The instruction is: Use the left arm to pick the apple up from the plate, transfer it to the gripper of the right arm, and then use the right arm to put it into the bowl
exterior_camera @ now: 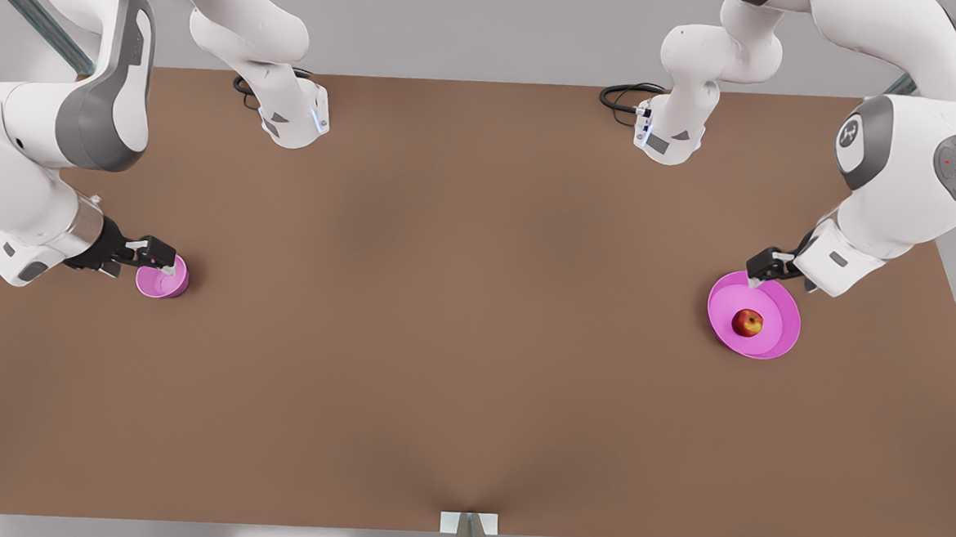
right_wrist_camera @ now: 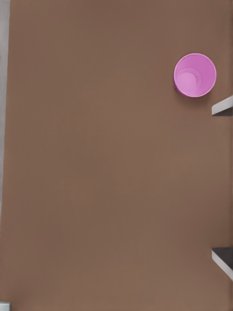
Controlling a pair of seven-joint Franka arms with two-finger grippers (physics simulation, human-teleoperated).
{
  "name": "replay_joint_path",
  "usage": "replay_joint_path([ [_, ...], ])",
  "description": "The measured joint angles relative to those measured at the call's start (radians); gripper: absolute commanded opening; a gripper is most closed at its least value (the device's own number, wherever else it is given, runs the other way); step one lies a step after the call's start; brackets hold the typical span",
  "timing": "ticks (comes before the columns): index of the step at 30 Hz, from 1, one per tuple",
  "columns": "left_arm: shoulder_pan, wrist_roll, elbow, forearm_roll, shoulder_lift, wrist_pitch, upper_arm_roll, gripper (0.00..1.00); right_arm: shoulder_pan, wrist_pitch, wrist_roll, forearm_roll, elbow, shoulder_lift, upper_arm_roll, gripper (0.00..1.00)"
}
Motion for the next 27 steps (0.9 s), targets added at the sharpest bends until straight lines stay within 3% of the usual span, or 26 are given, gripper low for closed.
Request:
replay_joint_path([
  [3,0.009,0.007,-0.022,0.012,0.046,0.021,0.001,1.00,-0.002,0.002,-0.004,-0.002,0.001,0.000,0.000,1.00],
  [8,0.046,0.009,-0.479,0.031,-0.053,0.214,0.013,1.00,-0.001,0.004,-0.011,-0.003,0.000,0.000,0.000,1.00],
  [15,0.186,0.011,-0.754,0.037,0.020,0.569,0.014,1.00,-0.004,0.005,-0.018,-0.002,0.001,0.000,-0.002,1.00],
  [20,0.229,0.015,-0.804,0.038,0.073,0.746,0.014,1.00,-0.002,0.005,-0.022,-0.001,0.001,0.000,-0.002,1.00],
  [27,0.242,0.019,-0.804,0.038,0.108,0.845,0.014,1.00,-0.005,0.005,-0.027,0.000,0.001,0.000,-0.002,1.00],
])
